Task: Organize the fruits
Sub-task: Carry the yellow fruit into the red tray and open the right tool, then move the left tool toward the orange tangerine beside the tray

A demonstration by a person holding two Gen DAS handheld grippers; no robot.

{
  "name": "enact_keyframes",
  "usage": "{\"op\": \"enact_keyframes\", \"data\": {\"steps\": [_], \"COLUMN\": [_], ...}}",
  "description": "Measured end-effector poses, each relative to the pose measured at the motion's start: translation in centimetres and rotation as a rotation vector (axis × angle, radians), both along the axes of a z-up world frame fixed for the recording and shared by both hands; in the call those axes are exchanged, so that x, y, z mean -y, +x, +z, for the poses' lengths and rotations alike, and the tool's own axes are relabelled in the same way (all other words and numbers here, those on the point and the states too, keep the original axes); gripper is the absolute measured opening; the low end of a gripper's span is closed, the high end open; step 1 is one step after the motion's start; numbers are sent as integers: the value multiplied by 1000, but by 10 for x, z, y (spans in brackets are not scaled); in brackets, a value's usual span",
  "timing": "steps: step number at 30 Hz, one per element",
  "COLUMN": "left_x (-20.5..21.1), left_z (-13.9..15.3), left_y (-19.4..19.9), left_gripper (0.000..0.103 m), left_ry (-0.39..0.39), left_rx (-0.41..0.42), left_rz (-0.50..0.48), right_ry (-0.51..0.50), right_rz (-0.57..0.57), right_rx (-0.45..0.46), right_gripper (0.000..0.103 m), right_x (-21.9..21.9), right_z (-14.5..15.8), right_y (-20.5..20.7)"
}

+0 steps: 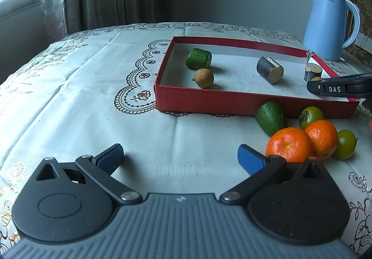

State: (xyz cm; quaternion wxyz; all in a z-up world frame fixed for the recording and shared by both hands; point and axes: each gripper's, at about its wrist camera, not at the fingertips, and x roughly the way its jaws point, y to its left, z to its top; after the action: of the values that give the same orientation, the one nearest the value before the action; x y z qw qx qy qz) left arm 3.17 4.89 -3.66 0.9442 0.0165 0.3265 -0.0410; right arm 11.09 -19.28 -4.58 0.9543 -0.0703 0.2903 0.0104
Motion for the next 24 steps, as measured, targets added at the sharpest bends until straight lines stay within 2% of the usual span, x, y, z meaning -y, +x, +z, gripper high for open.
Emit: {"op": "enact_keyframes", "data": {"steps": [3,5,7,10,13,16,22,24], "left_x": [0,0,0,0,0,0,0,0], "left_z": [0,0,0,0,0,0,0,0], "left_y": [0,0,0,0,0,0,0,0], "left_gripper": [103,103,103,103,103,103,103,103], "left_ry": [0,0,0,0,0,0,0,0], "left_rx": [0,0,0,0,0,0,0,0], "left_rz": [0,0,0,0,0,0,0,-1], "right_ry": [15,22,17,-24,-39,-44,45,46], "right_rz": [1,2,2,-11,-36,-57,-92,-112], "right_rx": [5,9,37,95,152,178,192,188], "right_gripper": [33,58,69,70,81,83,84,87], "right_x": [2,4,4,1,2,6,28,32], "right_z": [2,3,5,11,13,11,8,6], "right_y": [-4,-7,-17,-32,-52,-72,-104,-109]}}
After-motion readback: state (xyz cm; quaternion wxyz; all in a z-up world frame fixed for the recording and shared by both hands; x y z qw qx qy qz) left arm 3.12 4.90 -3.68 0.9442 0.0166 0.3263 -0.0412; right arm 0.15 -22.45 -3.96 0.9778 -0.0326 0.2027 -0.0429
